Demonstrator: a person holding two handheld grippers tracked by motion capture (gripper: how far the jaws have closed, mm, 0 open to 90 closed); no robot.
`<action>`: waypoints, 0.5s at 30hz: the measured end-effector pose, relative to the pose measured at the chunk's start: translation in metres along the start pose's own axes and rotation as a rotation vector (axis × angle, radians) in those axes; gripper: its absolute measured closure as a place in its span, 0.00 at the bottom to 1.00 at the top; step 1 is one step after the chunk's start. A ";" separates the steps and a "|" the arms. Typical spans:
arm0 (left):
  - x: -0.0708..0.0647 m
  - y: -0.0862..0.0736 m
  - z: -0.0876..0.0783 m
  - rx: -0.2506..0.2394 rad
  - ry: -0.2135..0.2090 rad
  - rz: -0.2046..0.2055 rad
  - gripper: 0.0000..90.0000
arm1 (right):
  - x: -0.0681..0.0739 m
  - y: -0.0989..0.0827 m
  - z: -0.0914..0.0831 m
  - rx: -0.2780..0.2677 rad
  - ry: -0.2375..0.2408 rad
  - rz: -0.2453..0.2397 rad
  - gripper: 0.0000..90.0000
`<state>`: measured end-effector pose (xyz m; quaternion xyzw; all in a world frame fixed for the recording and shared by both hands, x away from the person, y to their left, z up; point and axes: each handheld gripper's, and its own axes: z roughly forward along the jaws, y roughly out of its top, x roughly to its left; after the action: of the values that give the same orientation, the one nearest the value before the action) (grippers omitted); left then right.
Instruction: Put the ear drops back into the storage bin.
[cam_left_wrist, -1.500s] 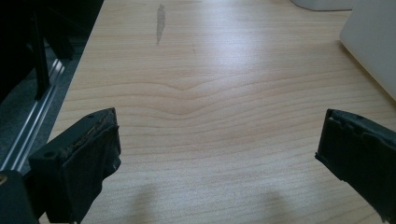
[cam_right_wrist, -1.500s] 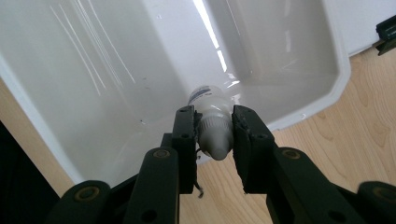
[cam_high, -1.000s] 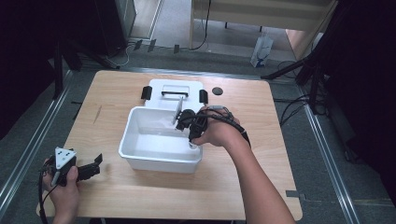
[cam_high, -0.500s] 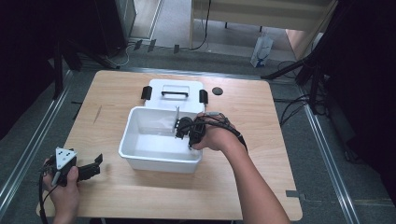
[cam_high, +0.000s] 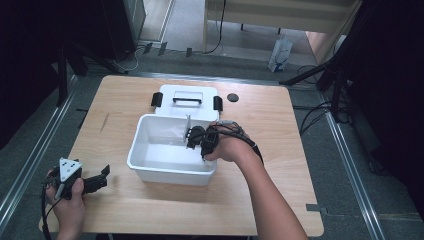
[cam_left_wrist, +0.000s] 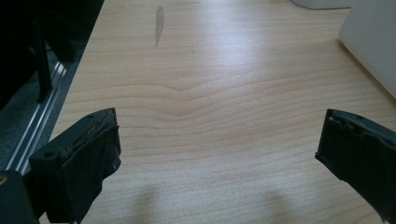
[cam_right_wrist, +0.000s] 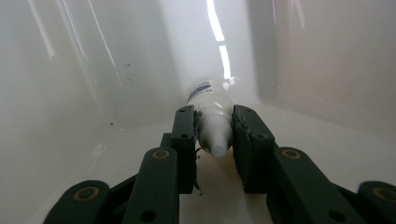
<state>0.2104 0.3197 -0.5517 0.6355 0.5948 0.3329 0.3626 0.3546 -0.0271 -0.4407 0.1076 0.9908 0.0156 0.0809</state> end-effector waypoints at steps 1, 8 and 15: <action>0.000 0.000 0.000 0.001 0.000 0.000 0.00 | 0.000 0.000 0.000 0.002 0.001 0.002 0.80; 0.000 0.000 0.000 0.000 0.000 0.000 0.00 | -0.001 -0.002 0.000 0.000 0.006 0.013 0.80; 0.000 0.000 0.000 0.002 0.000 0.000 0.00 | 0.001 -0.003 -0.004 -0.031 0.012 0.017 0.52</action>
<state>0.2102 0.3201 -0.5515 0.6357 0.5953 0.3323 0.3620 0.3526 -0.0298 -0.4369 0.1148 0.9899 0.0324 0.0763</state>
